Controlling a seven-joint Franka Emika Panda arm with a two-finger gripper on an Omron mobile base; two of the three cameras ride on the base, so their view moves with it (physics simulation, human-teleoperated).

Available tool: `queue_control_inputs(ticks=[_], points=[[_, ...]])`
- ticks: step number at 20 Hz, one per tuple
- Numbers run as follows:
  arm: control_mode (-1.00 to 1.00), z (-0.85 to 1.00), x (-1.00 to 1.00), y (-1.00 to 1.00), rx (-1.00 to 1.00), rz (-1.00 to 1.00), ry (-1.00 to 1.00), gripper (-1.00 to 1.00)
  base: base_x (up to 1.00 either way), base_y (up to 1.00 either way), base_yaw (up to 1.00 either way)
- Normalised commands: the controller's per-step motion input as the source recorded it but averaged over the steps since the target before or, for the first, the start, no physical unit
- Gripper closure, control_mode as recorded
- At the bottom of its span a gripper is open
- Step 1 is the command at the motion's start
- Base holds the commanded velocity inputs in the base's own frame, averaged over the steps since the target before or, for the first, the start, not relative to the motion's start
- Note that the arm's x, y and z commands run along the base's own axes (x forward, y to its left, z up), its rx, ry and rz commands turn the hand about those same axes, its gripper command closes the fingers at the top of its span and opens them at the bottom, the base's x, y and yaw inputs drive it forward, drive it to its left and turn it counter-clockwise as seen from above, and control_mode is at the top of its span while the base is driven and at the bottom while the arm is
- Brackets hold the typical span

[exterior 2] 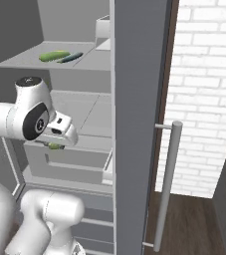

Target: Place one corn and one fish in each tupperware on the nearby counter, to pack two identical lunches.

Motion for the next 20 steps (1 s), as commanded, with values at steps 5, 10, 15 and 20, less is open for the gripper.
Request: queue_control_inputs(ticks=[5, 10, 15, 20], points=[[-1.0, -0.86, -0.81, 0.0, 0.0, 0.0, 0.3, 1.0, 0.0, 0.0, 0.0], [-1.0, -0.4, -0.32, 0.0, 0.0, 0.0, 0.23, 1.0, 0.0, 0.0, 0.0], [-1.0, -0.11, -0.3, 0.0, 0.0, 0.0, 0.09, 1.0, 0.0, 0.0, 0.0], [-1.0, -0.18, -0.31, 0.0, 0.0, 0.0, 0.12, 1.0, 0.0, 0.0, 0.0]])
